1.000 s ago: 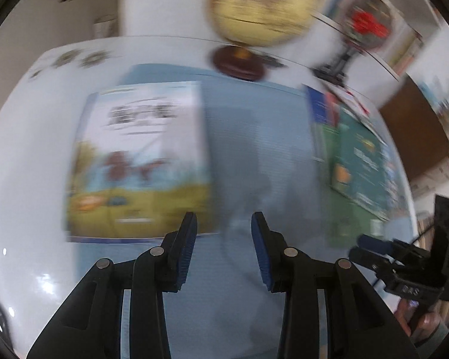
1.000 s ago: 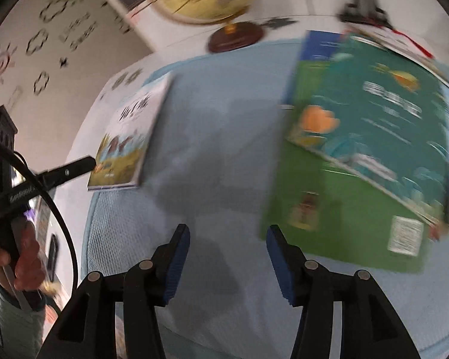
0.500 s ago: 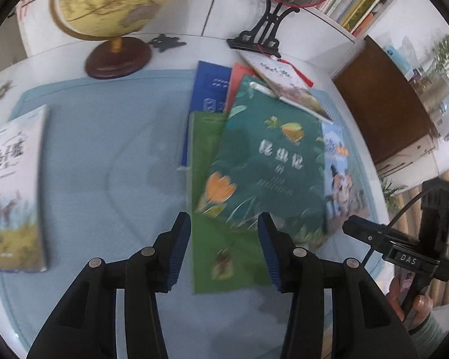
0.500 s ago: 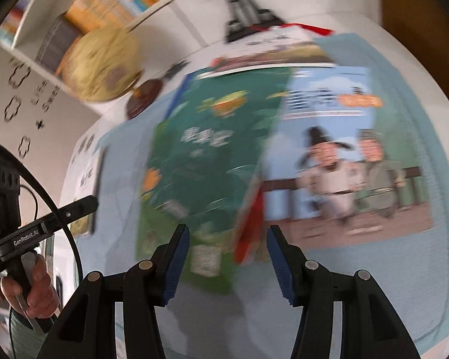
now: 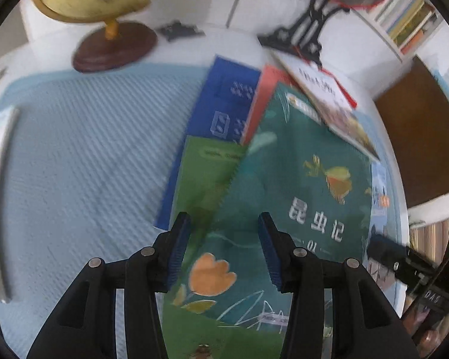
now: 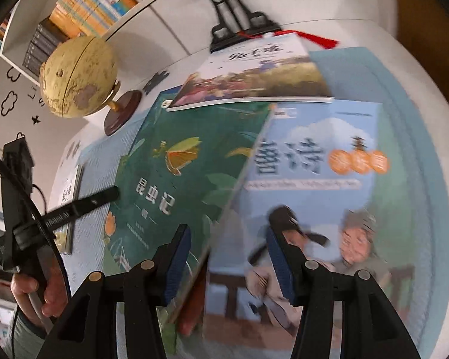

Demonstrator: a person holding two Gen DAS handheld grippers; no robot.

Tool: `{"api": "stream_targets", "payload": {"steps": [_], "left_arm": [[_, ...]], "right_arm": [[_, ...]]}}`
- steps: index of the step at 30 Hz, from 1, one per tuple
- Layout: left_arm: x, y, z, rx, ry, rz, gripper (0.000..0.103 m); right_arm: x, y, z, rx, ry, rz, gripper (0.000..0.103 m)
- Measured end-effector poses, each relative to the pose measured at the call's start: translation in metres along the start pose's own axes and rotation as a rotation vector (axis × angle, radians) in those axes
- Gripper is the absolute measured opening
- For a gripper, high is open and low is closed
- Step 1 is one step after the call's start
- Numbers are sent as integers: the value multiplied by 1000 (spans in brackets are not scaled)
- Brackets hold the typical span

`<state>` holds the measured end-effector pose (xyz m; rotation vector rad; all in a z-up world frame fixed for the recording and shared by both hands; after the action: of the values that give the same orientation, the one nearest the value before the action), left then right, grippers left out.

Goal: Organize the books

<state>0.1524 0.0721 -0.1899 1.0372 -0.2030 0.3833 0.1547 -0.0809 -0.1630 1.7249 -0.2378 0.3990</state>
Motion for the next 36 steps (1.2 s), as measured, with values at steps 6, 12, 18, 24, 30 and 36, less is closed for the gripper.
{"api": "stream_targets", "payload": {"steps": [6,12,18,24,30,36], "left_arm": [[-19,1,15,-50,-9,-36,44],[-73,8,34,-176,21,-111,44],[-125,19,41,-62,-36,-124,44],[-140,16,53,-47,-62,-96,44],[-151,40,76,-289,-33,-63,45],[-148,46,91,-529,105,-9,36]], "right_arm": [[1,-2,-20,-23,91,9,54],[-20,12,0,15,70,-16,53],[-72,23,21,-10,93,-79,53],[-107,29,14,-64,140,-38,34],[-116,41,26,-125,152,-8,31],[-127,32,55,-47,44,-56,31]]}}
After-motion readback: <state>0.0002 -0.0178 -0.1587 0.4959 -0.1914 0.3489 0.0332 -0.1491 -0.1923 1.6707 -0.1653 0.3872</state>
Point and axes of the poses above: each gripper's, at about its wrist camera, not at the fingertips, and y roughly against the way its jaws point, z to its right, x to its top, the point moved 9 cm from there along -y, roughly the way its jaws point, and after that the axes turned 15 degrees about -x, right-handed, at the moved point
